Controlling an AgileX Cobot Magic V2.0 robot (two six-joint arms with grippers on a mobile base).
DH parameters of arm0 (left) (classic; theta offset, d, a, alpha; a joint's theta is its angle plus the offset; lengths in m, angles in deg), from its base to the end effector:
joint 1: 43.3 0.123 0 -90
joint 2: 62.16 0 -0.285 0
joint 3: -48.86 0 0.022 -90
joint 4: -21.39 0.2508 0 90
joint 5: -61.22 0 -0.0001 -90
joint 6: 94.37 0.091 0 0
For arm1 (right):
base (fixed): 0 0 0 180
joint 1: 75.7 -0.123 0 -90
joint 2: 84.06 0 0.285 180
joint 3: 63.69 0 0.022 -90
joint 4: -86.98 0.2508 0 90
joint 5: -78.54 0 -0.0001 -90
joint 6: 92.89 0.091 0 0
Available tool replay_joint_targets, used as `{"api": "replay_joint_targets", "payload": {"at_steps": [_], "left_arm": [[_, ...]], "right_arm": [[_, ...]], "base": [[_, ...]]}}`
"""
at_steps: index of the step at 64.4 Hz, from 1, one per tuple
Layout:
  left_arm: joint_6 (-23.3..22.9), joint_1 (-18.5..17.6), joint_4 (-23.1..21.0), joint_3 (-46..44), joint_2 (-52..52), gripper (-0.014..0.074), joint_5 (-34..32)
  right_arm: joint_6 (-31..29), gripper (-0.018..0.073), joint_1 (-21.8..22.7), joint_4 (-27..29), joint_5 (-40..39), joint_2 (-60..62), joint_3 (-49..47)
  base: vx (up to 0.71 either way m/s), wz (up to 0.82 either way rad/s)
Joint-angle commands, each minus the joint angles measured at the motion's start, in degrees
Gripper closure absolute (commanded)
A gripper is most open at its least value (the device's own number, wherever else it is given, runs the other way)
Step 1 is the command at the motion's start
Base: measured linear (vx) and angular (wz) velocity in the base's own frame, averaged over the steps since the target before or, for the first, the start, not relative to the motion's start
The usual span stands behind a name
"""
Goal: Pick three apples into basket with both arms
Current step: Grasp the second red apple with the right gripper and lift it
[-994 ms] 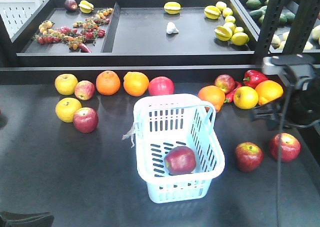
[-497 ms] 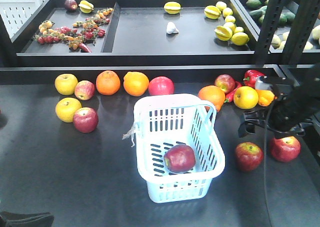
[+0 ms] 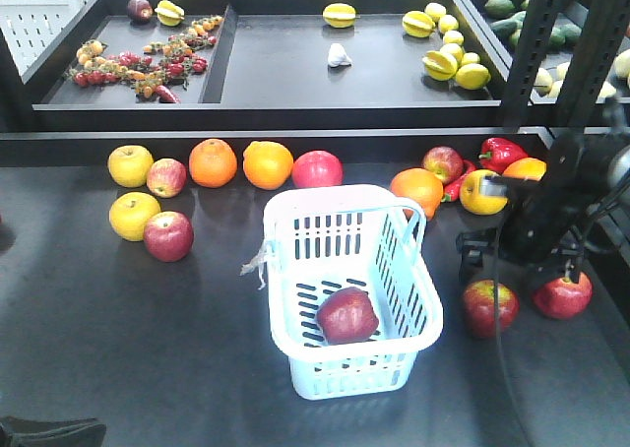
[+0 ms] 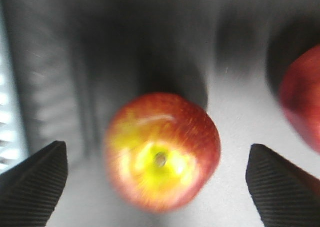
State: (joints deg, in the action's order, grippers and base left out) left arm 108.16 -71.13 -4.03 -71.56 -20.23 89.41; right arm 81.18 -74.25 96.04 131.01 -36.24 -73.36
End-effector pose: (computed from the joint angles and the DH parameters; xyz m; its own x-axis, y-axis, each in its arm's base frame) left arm 0.0877 -0.0672 0.2308 -0.5385 0.2804 -0.7946 0.5979 0.7917 -0.1257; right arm 0.4232 0.0007 0.1281 -0.9954 0.0186 -0.0944 0.0068 0.9923 0.1237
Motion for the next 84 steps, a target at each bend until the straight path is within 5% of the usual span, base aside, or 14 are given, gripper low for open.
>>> {"api": "replay_joint_targets", "payload": {"at_steps": [1,25,41,54,84], "left_arm": [[-0.36,-0.17,-1.30,-1.41,-0.08,0.0604,-3.04],[-0.36,-0.17,-1.30,-1.41,-0.08,0.0604,-3.04],[-0.29,-0.17,-1.30,-1.41,-0.08,0.0604,-3.04],[-0.29,-0.17,-1.30,-1.41,-0.08,0.0604,-3.04],[-0.29,-0.17,-1.30,-1.41,-0.08,0.0604,-3.04]], "right_arm": [[0.21,-0.0126,0.26,-0.13,0.07,1.05,-1.70],[-0.54,-0.0043,0.26,-0.03,-0.96,-2.02,-1.70],[-0.99,0.0296,0.26,0.53,1.37,-1.76,-1.70],[-7.19,0.0575,0.26,5.19,5.94,2.11,-1.70],[-7.86,0.0564,-0.29,9.02,19.13,24.97,-1.30]], "base": [[0.00,0.00],[0.00,0.00],[0.00,0.00],[0.00,0.00],[0.00,0.00]]}}
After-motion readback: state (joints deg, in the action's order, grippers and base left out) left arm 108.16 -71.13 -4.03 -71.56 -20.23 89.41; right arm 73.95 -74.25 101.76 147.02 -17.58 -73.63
